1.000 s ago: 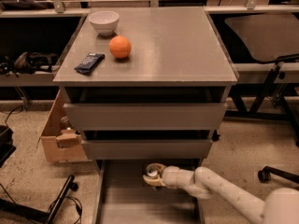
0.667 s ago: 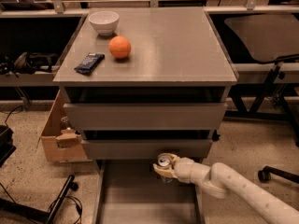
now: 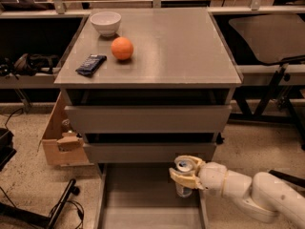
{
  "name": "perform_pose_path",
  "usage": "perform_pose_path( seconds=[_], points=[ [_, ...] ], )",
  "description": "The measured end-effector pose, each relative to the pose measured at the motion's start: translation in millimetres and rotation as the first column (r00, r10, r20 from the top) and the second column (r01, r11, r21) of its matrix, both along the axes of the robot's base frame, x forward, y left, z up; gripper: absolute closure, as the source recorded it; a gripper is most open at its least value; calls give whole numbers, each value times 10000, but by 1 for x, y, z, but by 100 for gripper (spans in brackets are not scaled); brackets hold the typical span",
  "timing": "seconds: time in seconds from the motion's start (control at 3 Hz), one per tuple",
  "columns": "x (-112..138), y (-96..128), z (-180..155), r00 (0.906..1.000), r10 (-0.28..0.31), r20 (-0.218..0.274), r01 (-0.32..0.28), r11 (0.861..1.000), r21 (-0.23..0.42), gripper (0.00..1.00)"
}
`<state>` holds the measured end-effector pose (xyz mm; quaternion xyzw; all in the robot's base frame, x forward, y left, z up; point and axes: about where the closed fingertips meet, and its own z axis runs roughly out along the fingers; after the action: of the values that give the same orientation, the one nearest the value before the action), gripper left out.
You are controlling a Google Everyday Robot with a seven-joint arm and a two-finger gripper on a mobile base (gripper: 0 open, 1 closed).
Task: Pick redbull can from bottom drawer and place on counter
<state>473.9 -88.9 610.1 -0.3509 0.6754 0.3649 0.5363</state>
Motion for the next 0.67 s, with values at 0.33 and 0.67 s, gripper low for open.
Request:
perform_pose_path(
  seconds=[0.33, 0.67],
  points=[
    [-8, -4, 94, 9998, -34, 172, 30, 9998, 206, 100],
    [35, -6, 198, 9949, -650, 770, 627, 9975, 319, 100]
  ],
)
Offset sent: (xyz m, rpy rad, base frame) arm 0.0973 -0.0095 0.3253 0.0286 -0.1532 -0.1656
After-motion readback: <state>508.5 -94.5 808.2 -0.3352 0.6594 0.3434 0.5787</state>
